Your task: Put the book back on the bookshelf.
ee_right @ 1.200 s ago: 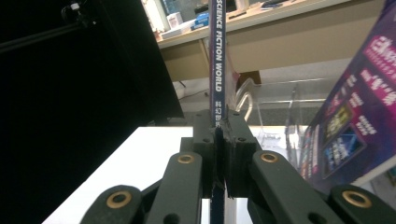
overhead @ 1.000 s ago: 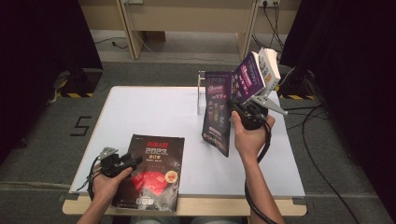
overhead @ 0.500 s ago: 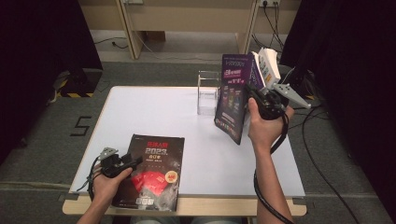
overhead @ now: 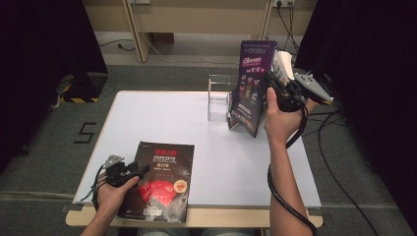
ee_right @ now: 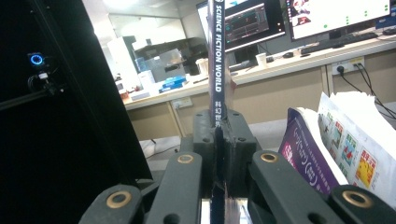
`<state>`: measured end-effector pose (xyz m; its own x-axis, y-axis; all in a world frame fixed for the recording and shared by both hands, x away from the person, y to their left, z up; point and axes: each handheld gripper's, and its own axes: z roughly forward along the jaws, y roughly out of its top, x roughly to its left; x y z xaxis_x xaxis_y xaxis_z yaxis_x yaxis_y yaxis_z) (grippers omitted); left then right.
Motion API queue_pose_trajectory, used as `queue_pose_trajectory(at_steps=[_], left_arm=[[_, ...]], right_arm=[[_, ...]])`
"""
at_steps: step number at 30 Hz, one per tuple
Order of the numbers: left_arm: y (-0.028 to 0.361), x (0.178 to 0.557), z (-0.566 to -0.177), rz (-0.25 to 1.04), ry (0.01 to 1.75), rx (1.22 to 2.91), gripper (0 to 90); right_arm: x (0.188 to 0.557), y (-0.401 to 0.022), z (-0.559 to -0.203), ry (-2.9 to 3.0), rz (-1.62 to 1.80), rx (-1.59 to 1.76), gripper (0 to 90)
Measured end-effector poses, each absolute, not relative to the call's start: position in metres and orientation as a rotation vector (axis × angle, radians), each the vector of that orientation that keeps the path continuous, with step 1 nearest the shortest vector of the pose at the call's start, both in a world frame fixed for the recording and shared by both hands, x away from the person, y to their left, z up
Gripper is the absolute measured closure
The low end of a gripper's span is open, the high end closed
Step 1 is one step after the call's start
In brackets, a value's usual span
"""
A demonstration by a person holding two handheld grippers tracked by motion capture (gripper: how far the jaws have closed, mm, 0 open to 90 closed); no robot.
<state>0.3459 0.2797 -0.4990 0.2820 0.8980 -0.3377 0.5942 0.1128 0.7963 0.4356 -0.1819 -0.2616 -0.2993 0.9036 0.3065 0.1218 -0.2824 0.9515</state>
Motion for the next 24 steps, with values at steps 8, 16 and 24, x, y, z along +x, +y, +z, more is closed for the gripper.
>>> queue_pose_trajectory(at_steps=[8, 16, 24], left_arm=[[0.28, 0.346, -0.5, 0.389, 1.415, 1.583, 39.0], [0.28, 0.346, -0.499, 0.396, 1.41, 1.579, 38.9], [0.28, 0.346, -0.499, 0.393, 1.41, 1.574, 38.8]], right_arm=[[0.455, -0.181, -0.261, 1.315, 1.63, 1.339, 85.4], [0.48, -0.178, -0.259, 1.294, 1.604, 1.348, 85.4], [0.505, -0.17, -0.261, 1.273, 1.581, 1.36, 85.4]])
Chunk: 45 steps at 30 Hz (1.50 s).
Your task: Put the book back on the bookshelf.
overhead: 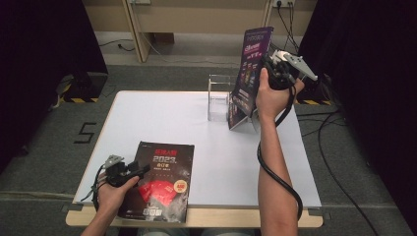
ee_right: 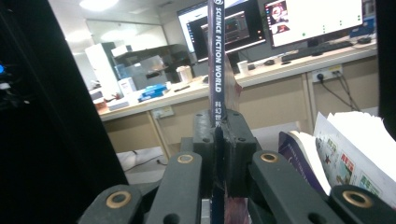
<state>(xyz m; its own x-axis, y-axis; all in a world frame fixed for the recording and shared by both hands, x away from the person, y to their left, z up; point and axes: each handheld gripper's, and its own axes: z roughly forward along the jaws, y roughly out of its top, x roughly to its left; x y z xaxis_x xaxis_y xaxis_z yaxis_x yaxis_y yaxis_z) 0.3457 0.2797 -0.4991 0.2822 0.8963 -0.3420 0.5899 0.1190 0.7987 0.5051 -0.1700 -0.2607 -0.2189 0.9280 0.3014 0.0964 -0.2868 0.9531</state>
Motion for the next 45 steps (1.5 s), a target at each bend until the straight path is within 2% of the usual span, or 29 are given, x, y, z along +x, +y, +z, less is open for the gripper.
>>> queue_pose_trajectory(at_steps=[11, 17, 24, 31, 38, 45], left_arm=[[0.282, 0.346, -0.499, 0.393, 1.413, 1.566, 38.8], [0.28, 0.347, -0.499, 0.391, 1.411, 1.567, 38.8], [0.281, 0.347, -0.5, 0.389, 1.415, 1.57, 38.8], [0.28, 0.346, -0.5, 0.391, 1.414, 1.573, 38.8], [0.28, 0.347, -0.499, 0.397, 1.412, 1.575, 38.8], [0.278, 0.346, -0.498, 0.398, 1.407, 1.574, 38.8]], right_arm=[[0.532, -0.158, -0.268, 1.259, 1.54, 1.356, 85.2], [0.54, -0.154, -0.293, 1.257, 1.518, 1.386, 85.1], [0.541, -0.149, -0.324, 1.298, 1.482, 1.428, 84.9], [0.534, -0.153, -0.324, 1.318, 1.445, 1.436, 84.3], [0.517, -0.168, -0.322, 1.412, 1.37, 1.506, 75.6], [0.524, -0.189, -0.313, 1.469, 1.336, 1.599, 68.8]])
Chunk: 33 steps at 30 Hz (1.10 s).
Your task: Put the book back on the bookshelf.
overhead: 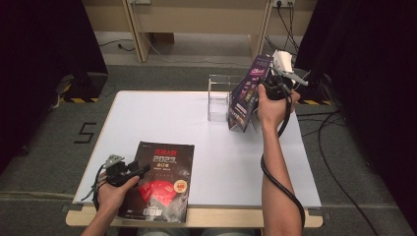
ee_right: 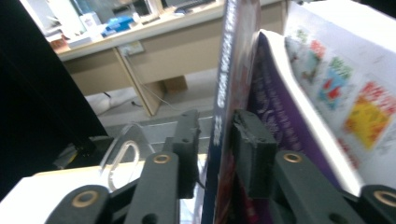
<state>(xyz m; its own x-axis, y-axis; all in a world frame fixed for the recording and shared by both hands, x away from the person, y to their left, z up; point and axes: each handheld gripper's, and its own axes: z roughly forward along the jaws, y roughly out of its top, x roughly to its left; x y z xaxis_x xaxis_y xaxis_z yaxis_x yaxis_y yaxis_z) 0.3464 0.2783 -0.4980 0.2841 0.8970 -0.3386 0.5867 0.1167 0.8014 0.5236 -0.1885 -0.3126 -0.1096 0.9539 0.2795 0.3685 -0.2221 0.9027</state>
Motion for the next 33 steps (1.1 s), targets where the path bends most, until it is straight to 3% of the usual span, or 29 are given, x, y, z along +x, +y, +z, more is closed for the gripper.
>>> queue_pose_trajectory(at_steps=[17, 27, 33], left_arm=[[0.282, 0.346, -0.498, 0.402, 1.414, 1.57, 38.9], [0.282, 0.346, -0.498, 0.4, 1.413, 1.575, 38.9], [0.279, 0.346, -0.498, 0.403, 1.407, 1.577, 38.9]], right_arm=[[0.55, -0.22, -0.271, 1.435, 1.286, 1.715, 65.0], [0.558, -0.23, -0.257, 1.535, 1.207, 1.787, 81.6], [0.561, -0.231, -0.25, 1.598, 1.167, 1.817, 79.2]])
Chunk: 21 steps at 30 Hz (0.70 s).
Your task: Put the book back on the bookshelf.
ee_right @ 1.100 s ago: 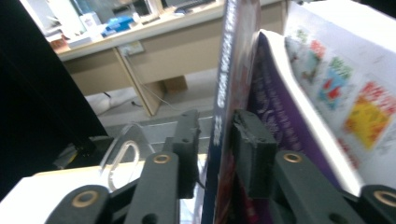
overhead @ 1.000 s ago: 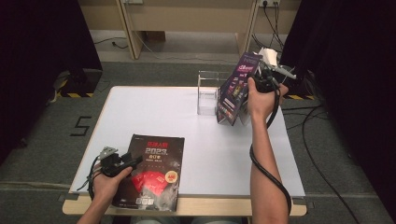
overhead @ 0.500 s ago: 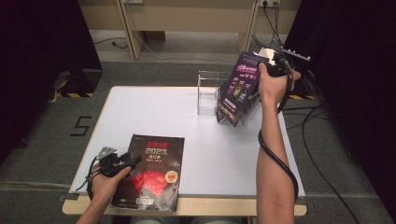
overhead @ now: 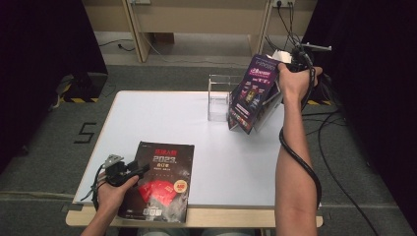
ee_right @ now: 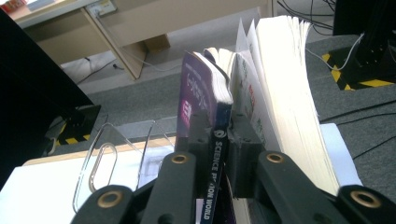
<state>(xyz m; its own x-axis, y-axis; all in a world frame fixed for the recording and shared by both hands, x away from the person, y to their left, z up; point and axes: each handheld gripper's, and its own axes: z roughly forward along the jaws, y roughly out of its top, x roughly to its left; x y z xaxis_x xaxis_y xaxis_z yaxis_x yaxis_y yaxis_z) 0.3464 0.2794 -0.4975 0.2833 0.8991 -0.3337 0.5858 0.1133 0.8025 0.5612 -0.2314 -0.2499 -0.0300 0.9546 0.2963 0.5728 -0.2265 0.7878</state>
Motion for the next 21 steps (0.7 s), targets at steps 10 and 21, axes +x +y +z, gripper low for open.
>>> queue_pose_trajectory(at_steps=[10, 21], left_arm=[[0.281, 0.347, -0.498, 0.403, 1.41, 1.579, 38.9], [0.281, 0.347, -0.498, 0.405, 1.411, 1.577, 39.0]], right_arm=[[0.566, -0.227, -0.254, 1.597, 1.167, 1.869, 83.9], [0.552, -0.207, -0.256, 1.585, 1.311, 1.756, 84.6]])
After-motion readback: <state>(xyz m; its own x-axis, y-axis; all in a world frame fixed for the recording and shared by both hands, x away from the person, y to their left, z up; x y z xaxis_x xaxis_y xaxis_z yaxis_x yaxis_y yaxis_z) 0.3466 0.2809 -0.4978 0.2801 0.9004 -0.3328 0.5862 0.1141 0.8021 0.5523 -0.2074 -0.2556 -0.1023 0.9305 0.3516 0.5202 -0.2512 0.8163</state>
